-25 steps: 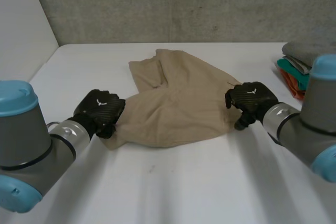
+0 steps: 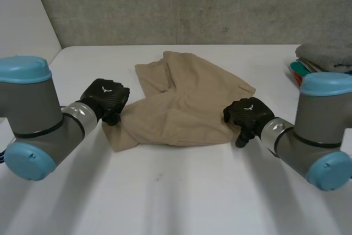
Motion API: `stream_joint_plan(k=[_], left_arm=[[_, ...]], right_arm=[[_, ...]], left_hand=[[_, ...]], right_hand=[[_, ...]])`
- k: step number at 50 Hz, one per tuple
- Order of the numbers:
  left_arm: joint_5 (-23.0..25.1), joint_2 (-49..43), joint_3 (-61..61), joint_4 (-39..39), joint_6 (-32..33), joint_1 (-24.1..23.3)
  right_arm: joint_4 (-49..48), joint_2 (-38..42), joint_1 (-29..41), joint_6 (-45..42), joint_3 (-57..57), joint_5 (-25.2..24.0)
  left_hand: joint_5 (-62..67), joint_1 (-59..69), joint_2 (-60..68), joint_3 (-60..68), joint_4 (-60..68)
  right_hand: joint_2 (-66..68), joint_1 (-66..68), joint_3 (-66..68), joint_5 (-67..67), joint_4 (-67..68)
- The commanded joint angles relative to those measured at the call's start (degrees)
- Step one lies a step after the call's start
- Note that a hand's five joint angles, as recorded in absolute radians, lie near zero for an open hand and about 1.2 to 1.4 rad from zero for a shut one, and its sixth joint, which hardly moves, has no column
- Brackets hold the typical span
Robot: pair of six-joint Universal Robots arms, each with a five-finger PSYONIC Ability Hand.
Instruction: Fold the laundry.
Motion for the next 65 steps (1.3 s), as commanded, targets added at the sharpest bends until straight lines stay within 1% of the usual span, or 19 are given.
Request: stream_joint_plan(k=[1, 4, 7, 8, 15, 19, 25, 30, 31, 35, 40, 42, 43, 45, 46, 50, 56, 62, 65], left_arm=[[-2.2, -2.5, 3.5, -0.4, -0.9, -0.2], [-2.5, -2.9, 3.9, -0.9, -1.1, -0.5], [-2.3, -3.2, 3.6, -1.7, -1.1, -1.1], [-1.9, -3.2, 3.5, -2.0, -1.1, -1.4], [-0.4, -1.7, 1.4, -4.8, -1.1, -1.3], [1.9, 3.6, -0.6, -6.9, -1.1, -1.5], [3.8, 11.5, -4.5, -6.3, -1.7, -2.4], [2.2, 6.2, -4.5, -3.4, -1.8, -3.6], [1.2, 3.5, -3.6, -2.8, -1.7, -3.5], [-1.9, -2.7, 0.0, -3.2, -1.1, -4.1], [-3.3, -6.6, 4.3, -4.1, 0.2, -4.7], [-3.4, -7.3, 5.5, -4.1, 0.3, -4.9], [-3.8, -7.9, 6.4, -4.2, 0.3, -5.2], [-4.0, -8.2, 7.2, -4.6, 0.3, -5.4], [-4.1, -8.2, 7.2, -4.7, 0.3, -5.5], [-5.4, -7.2, 6.6, -6.0, -0.3, -5.8], [-5.9, -5.1, 3.5, -7.9, -1.4, -5.6], [-5.1, -4.1, 0.5, -9.7, -1.5, -5.6], [-4.8, -3.5, -0.1, -10.6, -1.7, -5.3]], right_arm=[[-0.9, 5.6, 1.3, -0.7, -4.5, 0.4], [-2.7, 6.0, 1.4, -0.8, -5.1, 0.5], [-6.0, 6.2, 1.5, -1.0, -5.2, 0.5], [-7.3, 6.2, 1.5, -1.2, -5.2, 0.7], [-6.5, 2.8, 1.5, -0.5, -4.3, 0.9], [-2.6, -2.7, 1.3, -0.6, -3.8, 0.4], [9.7, -4.5, 0.2, -1.4, -6.2, -0.5], [17.9, 0.2, -0.3, -3.5, -11.9, -1.6], [19.2, 3.1, -0.2, -4.5, -14.7, -1.5], [21.4, 10.2, 0.1, -6.2, -22.8, -0.8], [19.6, 16.1, 0.9, -6.3, -30.0, 1.4], [17.5, 17.3, 1.3, -6.3, -31.5, 2.2], [15.7, 17.7, 1.5, -6.5, -32.0, 2.9], [14.1, 17.5, 2.0, -6.5, -31.8, 3.9], [13.4, 17.0, 2.1, -6.4, -31.6, 4.5], [11.7, 11.6, 2.7, -5.3, -27.7, 7.3], [12.4, -1.8, 1.9, -5.4, -17.2, 7.3], [18.1, -10.2, -0.1, -8.4, -6.5, 7.1], [19.0, -12.1, -0.7, -9.0, -2.5, 6.6]], left_hand=[[13.3, 13.2, 11.5, 12.1, 11.3], [13.3, 13.2, 11.5, 12.1, 11.3], [13.3, 13.2, 11.5, 12.1, 11.3], [13.3, 13.2, 11.5, 12.1, 11.3], [13.3, 13.2, 11.5, 12.1, 11.3], [13.3, 13.2, 11.5, 12.1, 11.3], [13.3, 13.2, 11.5, 12.1, 11.3], [13.3, 13.2, 11.5, 12.1, 11.3], [13.3, 13.2, 11.5, 12.1, 11.3], [13.3, 13.2, 11.5, 12.1, 11.3], [13.3, 13.2, 11.5, 12.1, 11.3], [2.9, 2.9, 1.1, 1.8, 0.9], [-10.0, -10.0, -11.7, -11.1, -11.9], [-20.0, -20.0, -21.7, -21.1, -22.0], [-22.4, -22.4, -24.1, -23.5, -24.3], [-35.3, -35.3, -37.1, -36.5, -37.3], [-47.8, -47.8, -49.5, -48.9, -49.7], [-50.6, -50.7, -52.4, -51.8, -52.6], [-49.3, -49.3, -51.1, -50.5, -51.3]], right_hand=[[10.9, 10.3, 10.8, 11.8, 10.8], [18.3, 17.7, 18.2, 19.2, 18.2], [41.9, 41.3, 41.8, 42.8, 41.9], [46.0, 45.4, 45.9, 46.9, 46.0], [46.1, 45.5, 46.0, 47.0, 46.0], [46.1, 45.5, 46.0, 47.0, 46.0], [46.1, 45.5, 46.0, 47.0, 46.0], [46.1, 45.5, 46.0, 47.0, 46.0], [46.1, 45.5, 46.0, 47.0, 46.0], [46.1, 45.5, 46.0, 47.0, 46.0], [46.1, 45.5, 46.0, 47.0, 46.0], [42.5, 41.9, 42.5, 43.4, 42.5], [19.9, 19.3, 19.8, 20.8, 19.8], [-2.8, -3.4, -2.9, -1.9, -2.9], [-8.2, -8.8, -8.3, -7.3, -8.3], [-10.0, -10.6, -10.0, -9.1, -10.0], [-13.5, -14.1, -13.6, -12.6, -13.6], [0.1, -0.5, 0.0, 1.0, 0.0], [5.2, 4.5, 5.1, 6.0, 5.1]])
